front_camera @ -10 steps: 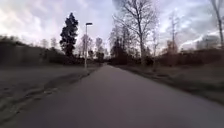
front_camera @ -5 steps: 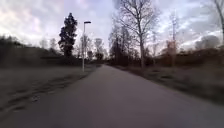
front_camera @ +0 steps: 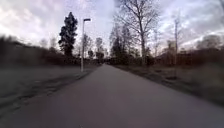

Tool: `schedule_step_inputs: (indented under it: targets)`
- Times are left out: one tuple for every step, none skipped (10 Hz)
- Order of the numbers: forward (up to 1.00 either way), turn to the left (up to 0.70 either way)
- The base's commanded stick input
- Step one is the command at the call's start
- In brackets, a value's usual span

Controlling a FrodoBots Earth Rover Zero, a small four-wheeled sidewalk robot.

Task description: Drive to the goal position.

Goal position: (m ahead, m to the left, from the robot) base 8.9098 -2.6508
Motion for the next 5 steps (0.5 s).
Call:
schedule_step_inputs:
  targets:
    - [1.00,0.01]
    - [1.00,0.01]
    - [1.00,0.01]
    - [1.00,0.01]
    - [1.00,0.01]
